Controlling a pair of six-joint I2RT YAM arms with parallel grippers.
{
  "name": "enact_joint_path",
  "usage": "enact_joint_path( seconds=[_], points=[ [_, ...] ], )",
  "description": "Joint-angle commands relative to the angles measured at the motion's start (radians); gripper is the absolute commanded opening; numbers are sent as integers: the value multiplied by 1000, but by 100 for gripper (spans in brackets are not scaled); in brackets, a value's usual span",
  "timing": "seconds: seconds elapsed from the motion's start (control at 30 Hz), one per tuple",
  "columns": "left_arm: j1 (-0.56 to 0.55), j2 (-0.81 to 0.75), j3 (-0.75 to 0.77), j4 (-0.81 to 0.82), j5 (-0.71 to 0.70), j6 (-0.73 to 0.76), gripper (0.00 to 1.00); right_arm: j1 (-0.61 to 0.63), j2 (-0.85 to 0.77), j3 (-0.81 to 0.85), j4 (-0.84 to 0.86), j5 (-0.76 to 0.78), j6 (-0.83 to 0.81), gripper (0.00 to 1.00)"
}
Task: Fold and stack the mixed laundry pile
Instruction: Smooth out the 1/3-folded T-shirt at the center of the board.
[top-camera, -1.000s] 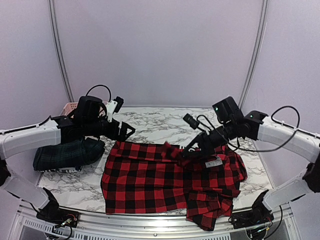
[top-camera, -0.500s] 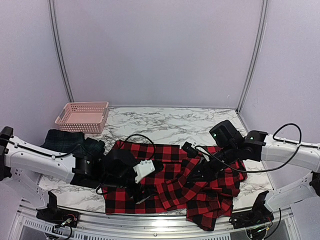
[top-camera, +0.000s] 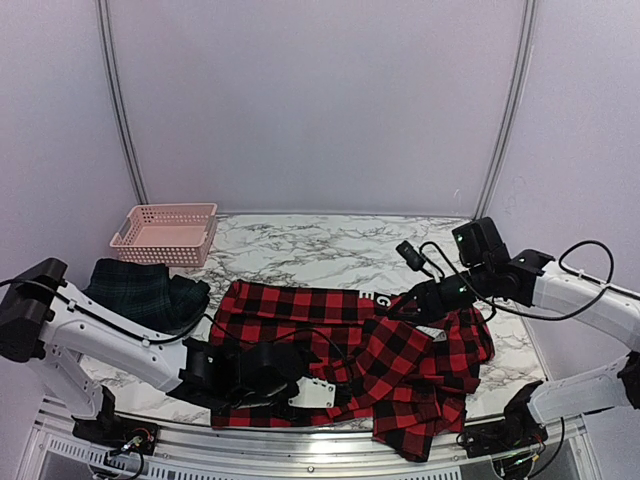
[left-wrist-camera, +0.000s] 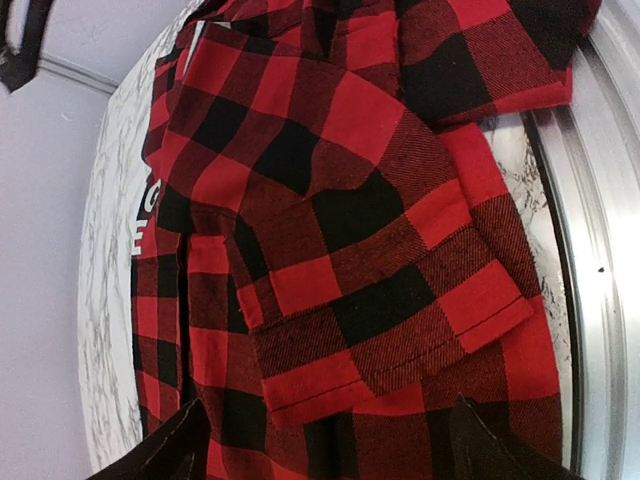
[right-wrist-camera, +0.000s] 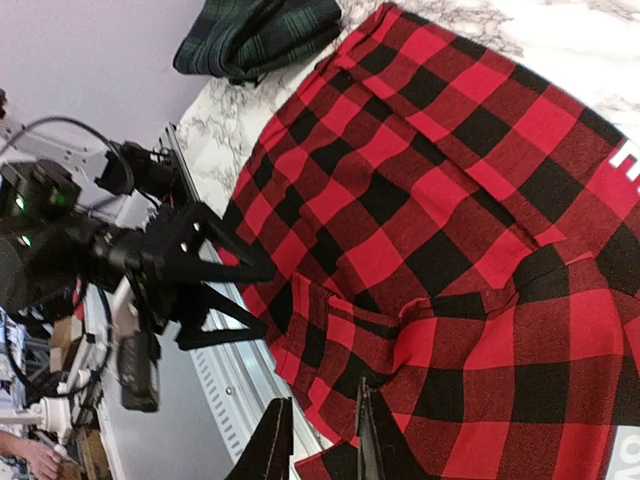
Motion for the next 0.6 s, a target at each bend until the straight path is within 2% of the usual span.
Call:
enact_joint_path(
  seconds=[0.0,0.17,0.33,0.4,0.5,0.57],
  points=[
    [-31,75,35,69,-69,170,86,-109,-32,8,57,-132,60,20],
    [-37,136,74,92,-91,223,83,-227,-31,-5,74,-209,78,21],
    [-36,164,110,129,-121,250,69,-246,-11,-2,50,-216,52,21],
    [-36,167,128,131,-119,243,59,-251,-4,0,45,-209,44,21],
    [-43,159,159,117,-95,230,39,-275,15,7,28,-179,27,21],
    [-49,160,213,8,-68,204,23,-312,36,22,10,-163,15,21]
  ],
)
